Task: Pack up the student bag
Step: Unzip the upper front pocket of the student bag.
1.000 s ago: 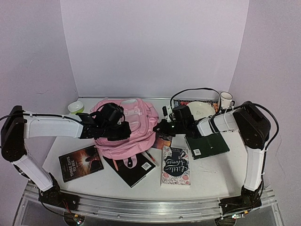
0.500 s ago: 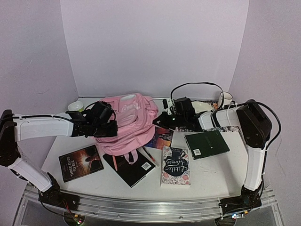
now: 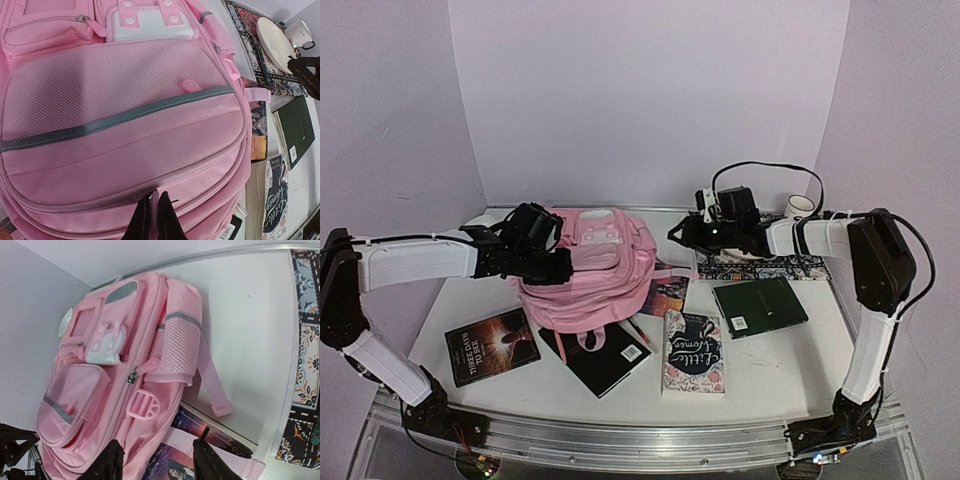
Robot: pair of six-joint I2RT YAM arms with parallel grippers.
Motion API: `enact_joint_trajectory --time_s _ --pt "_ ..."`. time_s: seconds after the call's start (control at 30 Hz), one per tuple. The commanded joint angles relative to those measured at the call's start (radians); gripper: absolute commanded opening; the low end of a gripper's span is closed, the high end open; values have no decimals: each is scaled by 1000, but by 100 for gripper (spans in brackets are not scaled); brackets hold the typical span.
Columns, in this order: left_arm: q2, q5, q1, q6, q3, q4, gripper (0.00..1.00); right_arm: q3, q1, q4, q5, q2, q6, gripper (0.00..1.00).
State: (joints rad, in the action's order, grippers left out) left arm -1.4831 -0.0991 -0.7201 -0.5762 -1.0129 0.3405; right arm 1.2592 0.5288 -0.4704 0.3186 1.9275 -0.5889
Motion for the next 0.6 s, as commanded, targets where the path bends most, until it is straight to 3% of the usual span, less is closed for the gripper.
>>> enact_joint_trajectory --time_s 0.0,0.23,0.57 --pt "-17 87 -1 15 -95 -62 0 -15 64 20 -15 -132 9 57" --pt "-58 182 -27 6 -145 -109 0 5 181 -3 -91 -97 -103 66" --pt "-138 217 -69 14 -216 -140 0 61 229 -72 -96 32 -257 68"
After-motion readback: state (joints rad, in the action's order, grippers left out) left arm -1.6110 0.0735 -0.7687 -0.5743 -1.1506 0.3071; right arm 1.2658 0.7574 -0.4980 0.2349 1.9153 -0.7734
